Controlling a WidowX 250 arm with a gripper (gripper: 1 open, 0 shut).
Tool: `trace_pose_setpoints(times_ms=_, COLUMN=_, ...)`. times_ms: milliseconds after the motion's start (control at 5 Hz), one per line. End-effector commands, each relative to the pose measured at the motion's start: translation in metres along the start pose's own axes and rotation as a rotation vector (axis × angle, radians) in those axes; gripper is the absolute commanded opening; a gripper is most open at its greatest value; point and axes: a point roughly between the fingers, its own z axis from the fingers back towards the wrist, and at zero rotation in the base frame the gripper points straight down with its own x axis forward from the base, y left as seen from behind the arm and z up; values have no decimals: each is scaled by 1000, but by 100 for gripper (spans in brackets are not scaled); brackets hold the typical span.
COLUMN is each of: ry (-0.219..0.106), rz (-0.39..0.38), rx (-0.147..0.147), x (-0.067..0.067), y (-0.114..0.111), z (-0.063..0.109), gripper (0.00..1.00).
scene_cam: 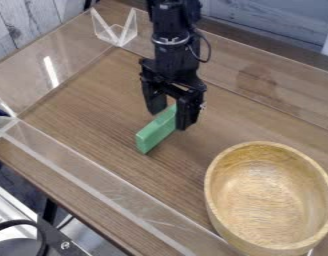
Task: Put the green block in the brown bowl
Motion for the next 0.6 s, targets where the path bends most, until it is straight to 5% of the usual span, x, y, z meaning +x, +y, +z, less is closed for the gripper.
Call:
trace_pose_setpoints(times_ms=0, ry=-65, rz=4, rx=23, x=8, y=5, z=16, gripper=100)
trace_pose_setpoints(times_ms=400, ry=-46, rz=8, rx=29, x=7, y=7, z=5, gripper=100)
